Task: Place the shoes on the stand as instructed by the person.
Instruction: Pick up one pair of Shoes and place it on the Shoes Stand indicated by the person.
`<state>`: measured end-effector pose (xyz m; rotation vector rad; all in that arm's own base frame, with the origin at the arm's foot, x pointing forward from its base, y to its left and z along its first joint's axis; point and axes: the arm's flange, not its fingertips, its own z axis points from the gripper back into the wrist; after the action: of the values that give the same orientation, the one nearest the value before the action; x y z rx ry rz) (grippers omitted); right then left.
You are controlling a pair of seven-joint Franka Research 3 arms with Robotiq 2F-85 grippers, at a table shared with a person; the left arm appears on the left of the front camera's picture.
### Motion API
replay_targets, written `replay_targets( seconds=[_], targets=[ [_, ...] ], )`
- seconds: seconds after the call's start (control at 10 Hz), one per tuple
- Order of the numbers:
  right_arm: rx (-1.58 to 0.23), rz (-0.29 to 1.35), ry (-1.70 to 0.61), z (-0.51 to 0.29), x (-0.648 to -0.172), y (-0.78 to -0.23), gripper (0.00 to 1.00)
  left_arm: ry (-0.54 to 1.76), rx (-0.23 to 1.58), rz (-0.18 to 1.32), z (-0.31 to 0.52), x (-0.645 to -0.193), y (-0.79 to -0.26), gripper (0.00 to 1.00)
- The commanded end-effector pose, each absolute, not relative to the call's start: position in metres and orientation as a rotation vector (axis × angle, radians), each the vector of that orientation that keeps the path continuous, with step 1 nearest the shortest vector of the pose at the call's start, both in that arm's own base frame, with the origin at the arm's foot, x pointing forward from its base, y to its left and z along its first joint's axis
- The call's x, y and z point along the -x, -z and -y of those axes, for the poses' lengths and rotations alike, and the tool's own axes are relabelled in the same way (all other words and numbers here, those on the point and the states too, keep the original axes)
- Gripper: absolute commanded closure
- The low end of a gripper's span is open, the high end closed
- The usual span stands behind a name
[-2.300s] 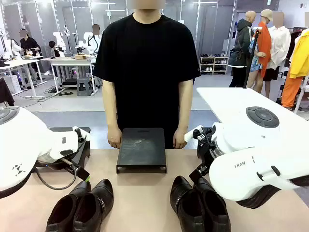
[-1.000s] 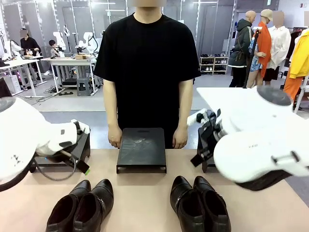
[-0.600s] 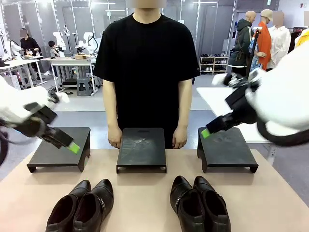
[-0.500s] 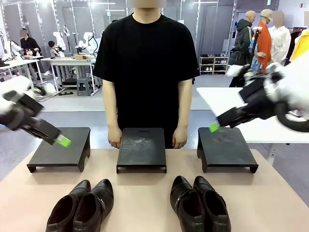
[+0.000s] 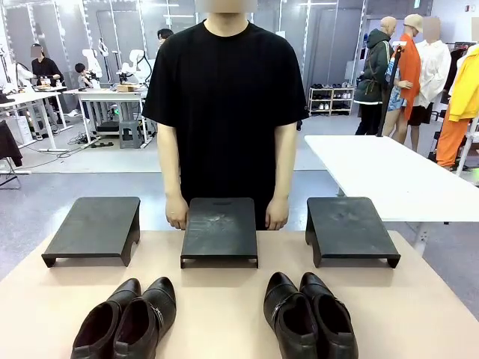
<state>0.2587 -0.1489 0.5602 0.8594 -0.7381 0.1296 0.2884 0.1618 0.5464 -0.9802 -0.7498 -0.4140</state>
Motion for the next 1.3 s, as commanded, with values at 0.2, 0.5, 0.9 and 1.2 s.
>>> replay_targets(
  seconds=[0.2, 0.5, 0.9, 1.2],
  targets=[
    [-0.835, 0.789, 0.017, 0.179, -0.171, -0.521, 0.0, 0.187, 1.022, 0.889, -0.226, -0.241, -0.503, 0.0],
    [-0.833, 0.803, 0.067, 0.187, -0.155, -0.517, 0.0, 0.105, 0.952, 0.939, -0.248, -0.214, -0.518, 0.0],
    [-0.839, 0.795, 0.101, 0.217, -0.159, -0.544, 0.0, 0.09, 0.966, 0.922, -0.255, -0.214, -0.506, 0.0],
    [-0.839, 0.795, 0.101, 0.217, -0.159, -0.544, 0.0, 0.09, 0.966, 0.922, -0.255, -0.214, -0.506, 0.0]
  ],
)
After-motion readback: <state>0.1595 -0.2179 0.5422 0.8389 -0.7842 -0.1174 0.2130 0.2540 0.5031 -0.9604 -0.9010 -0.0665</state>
